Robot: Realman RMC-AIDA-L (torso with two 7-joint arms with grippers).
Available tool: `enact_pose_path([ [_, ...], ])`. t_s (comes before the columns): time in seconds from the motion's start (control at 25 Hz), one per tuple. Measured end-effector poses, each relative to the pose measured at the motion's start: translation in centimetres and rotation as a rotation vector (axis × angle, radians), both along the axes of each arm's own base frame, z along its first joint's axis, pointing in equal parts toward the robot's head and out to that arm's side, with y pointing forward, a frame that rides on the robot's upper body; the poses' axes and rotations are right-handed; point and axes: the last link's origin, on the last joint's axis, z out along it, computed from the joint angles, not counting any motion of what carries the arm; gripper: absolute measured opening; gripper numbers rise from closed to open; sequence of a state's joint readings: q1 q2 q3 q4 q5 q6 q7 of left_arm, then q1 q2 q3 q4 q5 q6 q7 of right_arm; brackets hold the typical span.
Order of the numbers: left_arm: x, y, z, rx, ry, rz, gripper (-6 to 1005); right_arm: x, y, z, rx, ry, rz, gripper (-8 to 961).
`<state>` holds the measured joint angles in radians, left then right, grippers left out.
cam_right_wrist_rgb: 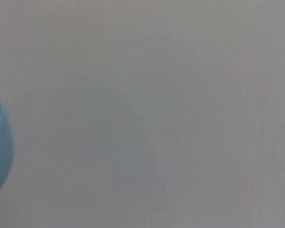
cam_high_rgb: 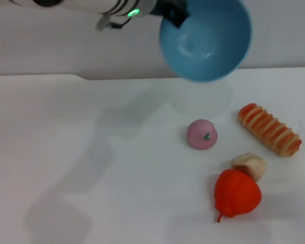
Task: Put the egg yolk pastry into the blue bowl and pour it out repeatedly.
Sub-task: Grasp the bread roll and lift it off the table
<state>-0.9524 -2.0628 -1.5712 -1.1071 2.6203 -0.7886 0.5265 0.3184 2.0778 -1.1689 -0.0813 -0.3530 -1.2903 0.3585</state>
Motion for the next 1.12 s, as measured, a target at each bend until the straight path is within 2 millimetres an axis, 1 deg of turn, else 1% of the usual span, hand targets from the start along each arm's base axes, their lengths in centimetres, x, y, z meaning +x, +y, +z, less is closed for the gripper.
enact_pose_path([
  [0.24,-3.2,-0.3,0.8,-0.040,0.090,0.209,0,-0.6,0.7,0.5,0.011,0.010,0.036,545],
  [0.4,-4.8,-0.8,0.5,-0.095,0.156,0.332,0,-1.0,1.1,1.2,0.013,0.066,0.060,545],
  [0.6,-6.8,-0.6,0.5,-0.132,0.171,0.492,0,-1.1,1.5,2.7,0.022,0.122,0.090,545],
  [0.64,-6.8,-0.6,0.5,-0.132,0.171,0.492,0,-1.1,1.6,3.3,0.015,0.139,0.100,545],
  [0.68,-7.8,-0.6,0.5,-0.137,0.176,0.534,0,-1.1,1.8,3.7,0.006,0.155,0.107,546],
  [0.76,-8.2,-0.7,0.5,-0.137,0.177,0.540,0,-1.1,2.3,4.8,-0.037,0.194,0.121,546],
  [0.96,-9.6,-0.9,0.3,-0.143,0.179,0.578,-1,-1.7,4.2,7.6,-0.189,0.275,0.144,546],
  [1.12,-10.5,-1.1,0.2,-0.149,0.173,0.607,-1,-2.3,6.0,8.8,-0.310,0.307,0.085,546],
])
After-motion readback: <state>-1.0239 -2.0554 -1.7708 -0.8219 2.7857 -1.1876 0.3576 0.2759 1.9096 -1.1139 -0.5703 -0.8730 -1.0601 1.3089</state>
